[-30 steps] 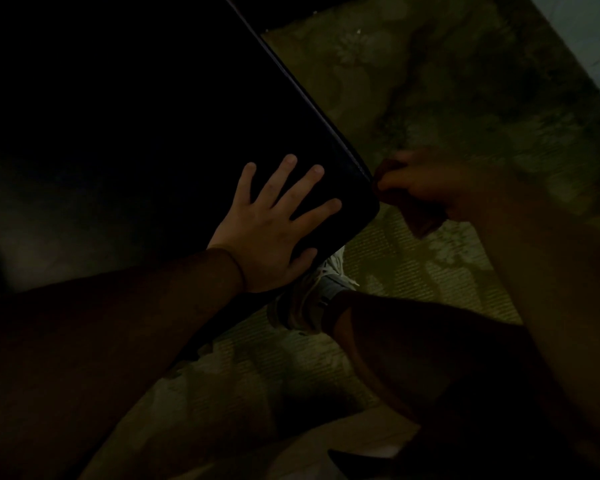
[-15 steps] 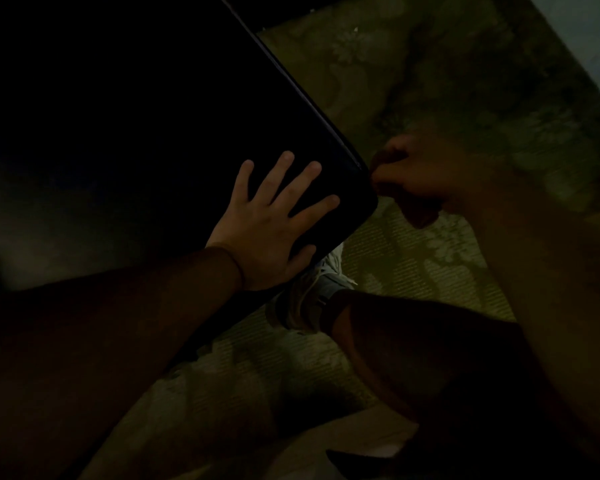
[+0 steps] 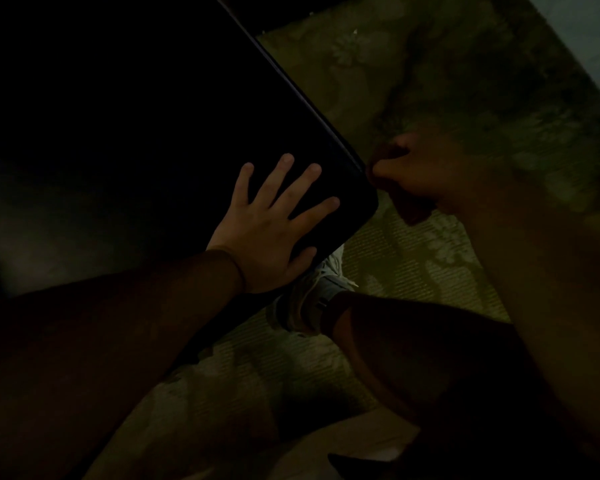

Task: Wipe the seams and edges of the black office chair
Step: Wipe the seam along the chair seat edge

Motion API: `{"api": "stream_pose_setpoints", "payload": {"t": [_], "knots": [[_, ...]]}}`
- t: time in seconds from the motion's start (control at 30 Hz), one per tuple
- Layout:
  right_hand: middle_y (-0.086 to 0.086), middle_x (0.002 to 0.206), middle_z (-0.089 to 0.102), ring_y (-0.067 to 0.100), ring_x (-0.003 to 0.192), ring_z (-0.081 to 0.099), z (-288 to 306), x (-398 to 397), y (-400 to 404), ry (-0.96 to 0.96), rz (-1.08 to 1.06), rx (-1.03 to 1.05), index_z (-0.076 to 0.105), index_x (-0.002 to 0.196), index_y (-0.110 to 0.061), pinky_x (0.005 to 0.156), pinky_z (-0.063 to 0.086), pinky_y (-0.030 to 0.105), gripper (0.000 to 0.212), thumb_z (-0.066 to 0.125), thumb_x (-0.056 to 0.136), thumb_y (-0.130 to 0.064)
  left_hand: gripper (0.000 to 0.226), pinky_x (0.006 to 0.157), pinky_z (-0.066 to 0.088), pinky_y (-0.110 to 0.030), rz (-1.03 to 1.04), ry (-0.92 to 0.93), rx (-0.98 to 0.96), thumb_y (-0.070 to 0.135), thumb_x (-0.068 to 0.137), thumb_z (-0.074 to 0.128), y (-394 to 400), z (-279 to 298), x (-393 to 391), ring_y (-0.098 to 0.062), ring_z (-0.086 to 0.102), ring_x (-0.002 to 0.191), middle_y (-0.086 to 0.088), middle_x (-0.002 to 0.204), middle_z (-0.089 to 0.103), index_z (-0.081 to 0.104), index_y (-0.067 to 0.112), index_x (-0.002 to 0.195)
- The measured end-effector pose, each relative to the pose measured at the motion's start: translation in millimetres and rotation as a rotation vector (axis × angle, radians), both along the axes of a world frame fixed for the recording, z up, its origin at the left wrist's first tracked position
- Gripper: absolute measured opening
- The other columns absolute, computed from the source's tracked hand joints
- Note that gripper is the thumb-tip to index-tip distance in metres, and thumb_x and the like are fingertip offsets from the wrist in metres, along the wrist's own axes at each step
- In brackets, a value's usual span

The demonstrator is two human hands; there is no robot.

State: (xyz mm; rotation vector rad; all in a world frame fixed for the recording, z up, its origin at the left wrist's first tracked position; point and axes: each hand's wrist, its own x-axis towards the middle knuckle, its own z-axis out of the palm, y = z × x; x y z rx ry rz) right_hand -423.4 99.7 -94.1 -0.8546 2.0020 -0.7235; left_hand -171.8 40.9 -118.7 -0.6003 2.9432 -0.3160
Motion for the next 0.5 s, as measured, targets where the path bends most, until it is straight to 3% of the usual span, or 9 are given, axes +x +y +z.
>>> {"api": "stream_pose_setpoints", "payload": {"t": [0.17,0.27,0.37,0.5], "knots": [[-0.003,0.078,0.061,0.007,0.068,0.059,1.4,0.4,0.8,-0.063,0.027,-0.014,0.066,0.099,-0.017,0.047,0.045,0.015,0.016,0.072,0.085,-0.017,0.075,0.113,0.015,-0.073,-0.014,0.014,0.005,0.065,0.091,0.031,-0.4,-0.3,0.6,-0.043,0.005,0.154,-0.012,0.169,0.008,0.017,0.036,0.159],[-0.007,0.082,0.054,0.006,0.072,0.053,1.4,-2.0,0.7,-0.022,-0.018,-0.027,0.063,0.109,-0.018,0.060,0.050,0.021,0.024,0.072,0.086,-0.020,0.076,0.113,0.014,-0.073,-0.006,0.000,0.001,0.066,0.091,0.030,0.2,0.5,-0.2,-0.042,0.003,0.154,-0.011,0.169,0.005,0.014,0.037,0.159],[-0.007,0.081,0.055,0.005,0.070,0.054,0.0,-0.7,-0.1,-0.053,0.034,-0.031,0.063,0.104,-0.020,0.051,0.047,0.016,0.019,0.071,0.087,-0.019,0.076,0.113,0.013,-0.073,-0.006,-0.003,0.009,0.065,0.091,0.028,0.5,0.9,0.0,-0.042,0.002,0.155,-0.010,0.170,0.004,0.013,0.037,0.160],[-0.004,0.087,0.057,0.010,0.078,0.057,-2.8,-1.8,-2.1,-0.033,-0.015,-0.029,0.063,0.102,-0.015,0.060,0.045,0.024,0.021,0.072,0.085,-0.023,0.075,0.113,0.012,-0.073,-0.004,0.006,0.019,0.066,0.092,0.028,-0.2,0.7,0.9,-0.041,0.002,0.155,-0.010,0.170,0.003,0.011,0.037,0.160]]}}
